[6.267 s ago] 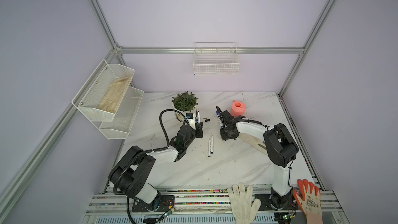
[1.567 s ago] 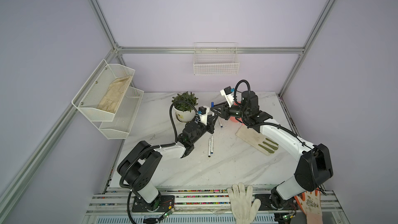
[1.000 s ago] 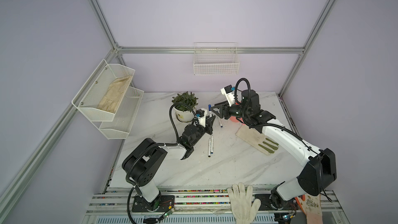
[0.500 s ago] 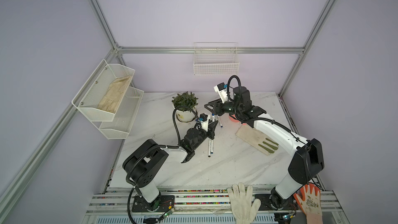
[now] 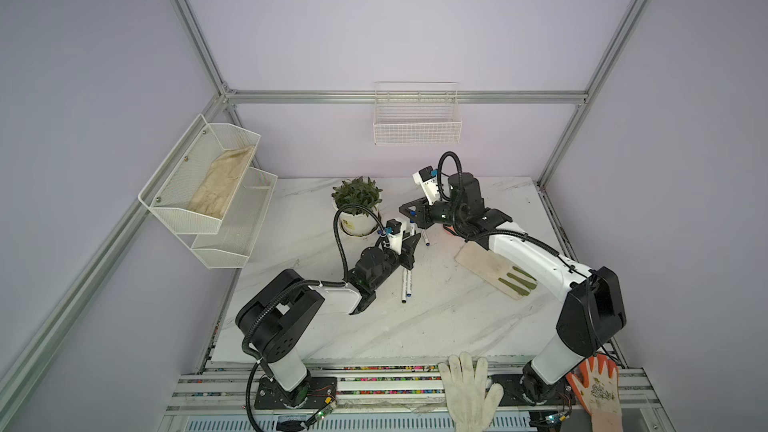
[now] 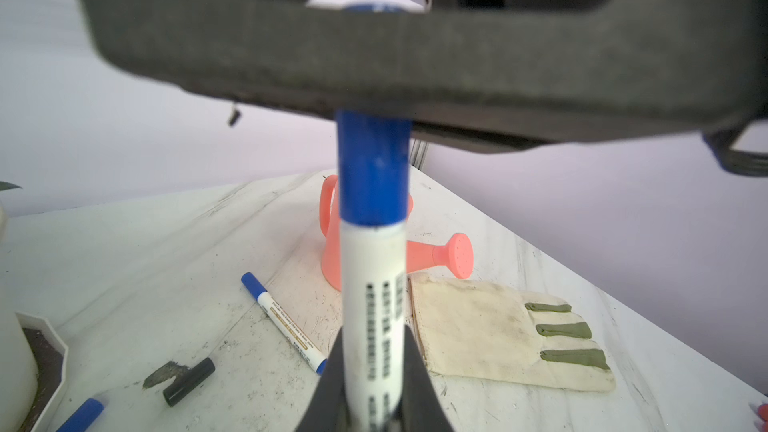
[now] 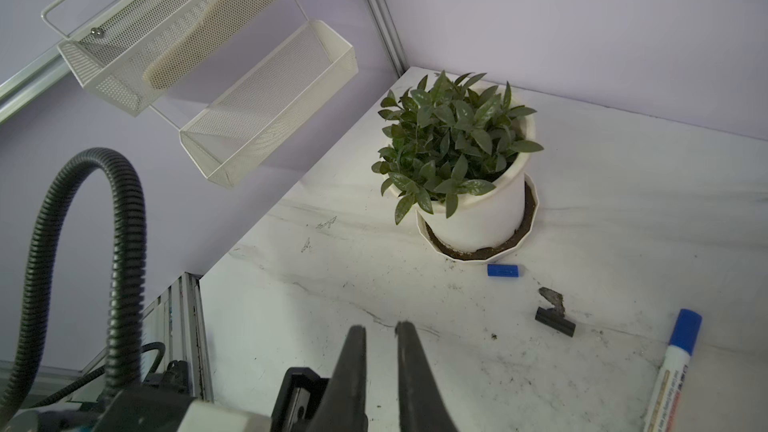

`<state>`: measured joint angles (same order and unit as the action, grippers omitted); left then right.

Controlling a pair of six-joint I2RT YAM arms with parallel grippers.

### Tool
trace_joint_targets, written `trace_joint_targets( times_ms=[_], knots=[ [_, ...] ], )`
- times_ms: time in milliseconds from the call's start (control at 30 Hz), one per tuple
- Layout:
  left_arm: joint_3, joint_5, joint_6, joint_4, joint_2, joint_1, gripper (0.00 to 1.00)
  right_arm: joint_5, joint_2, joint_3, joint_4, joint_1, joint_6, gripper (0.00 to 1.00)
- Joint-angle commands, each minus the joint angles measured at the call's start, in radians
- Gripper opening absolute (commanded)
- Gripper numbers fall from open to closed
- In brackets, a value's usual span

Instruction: Insert the pens into the pen caps

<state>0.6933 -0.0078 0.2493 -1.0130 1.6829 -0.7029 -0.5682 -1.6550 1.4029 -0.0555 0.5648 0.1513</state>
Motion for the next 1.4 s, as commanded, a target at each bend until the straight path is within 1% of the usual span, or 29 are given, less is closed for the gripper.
trace_joint_targets(
  times_ms=[0,100,200,267,333,433,533,600,700,767,867,967,1000,1100,1200,1267,1367],
  knots=[
    [-0.009,-0.015,-0.018,-0.057,-0.058,-0.002,0.00,-0.040,0.003,-0.021,-0.016,0.012,0.021,0.00],
    [-0.001,-0.057,-0.008,-0.067,-0.088,-0.003,0.00,-0.045,-0.007,-0.048,-0.024,0.012,0.028,0.00],
    [0.023,-0.115,0.031,-0.102,-0.115,0.008,0.00,-0.046,-0.029,-0.073,-0.075,0.014,-0.006,0.00],
    [0.047,-0.121,0.056,-0.119,-0.122,0.025,0.00,-0.050,-0.037,-0.100,-0.100,0.016,-0.030,0.00],
    [0.080,-0.138,0.059,-0.096,-0.130,0.032,0.00,-0.046,-0.032,-0.136,-0.099,0.017,-0.043,0.00],
    [0.143,-0.163,0.046,0.033,-0.145,0.036,0.00,-0.038,-0.023,-0.173,-0.080,0.017,-0.050,0.00],
    [0.218,-0.179,0.037,0.248,-0.159,0.036,0.00,-0.009,-0.030,-0.164,-0.071,0.017,-0.032,0.00],
    [0.252,-0.191,0.053,0.368,-0.164,0.034,0.00,0.018,-0.035,-0.148,-0.065,0.014,-0.018,0.00],
    [0.230,-0.197,0.100,0.392,-0.173,0.034,0.00,0.051,-0.047,-0.122,-0.065,0.014,0.010,0.00],
    [0.213,-0.210,0.124,0.396,-0.176,0.035,0.00,0.060,-0.045,-0.126,-0.057,0.014,-0.009,0.00],
    [0.199,-0.257,0.163,0.433,-0.183,0.033,0.00,0.063,-0.029,-0.155,-0.005,0.014,0.002,0.00],
    [0.213,-0.300,0.188,0.489,-0.182,0.037,0.00,0.057,-0.036,-0.151,-0.023,0.014,-0.007,0.00],
    [0.217,-0.305,0.192,0.492,-0.180,0.041,0.00,0.053,-0.042,-0.147,-0.044,0.018,-0.032,0.00],
    [0.218,-0.259,0.207,0.440,-0.175,0.069,0.00,0.049,-0.049,-0.162,-0.050,0.022,-0.033,0.00],
    [0.228,-0.144,0.281,0.372,-0.166,0.126,0.00,0.044,-0.042,-0.171,-0.048,0.022,-0.033,0.00],
    [0.244,-0.105,0.316,0.365,-0.160,0.152,0.00,0.044,-0.035,-0.170,-0.047,0.013,-0.028,0.00],
    [0.273,-0.095,0.258,0.400,-0.161,0.151,0.00,0.016,-0.037,-0.156,-0.042,-0.018,-0.004,0.00]
  ],
)
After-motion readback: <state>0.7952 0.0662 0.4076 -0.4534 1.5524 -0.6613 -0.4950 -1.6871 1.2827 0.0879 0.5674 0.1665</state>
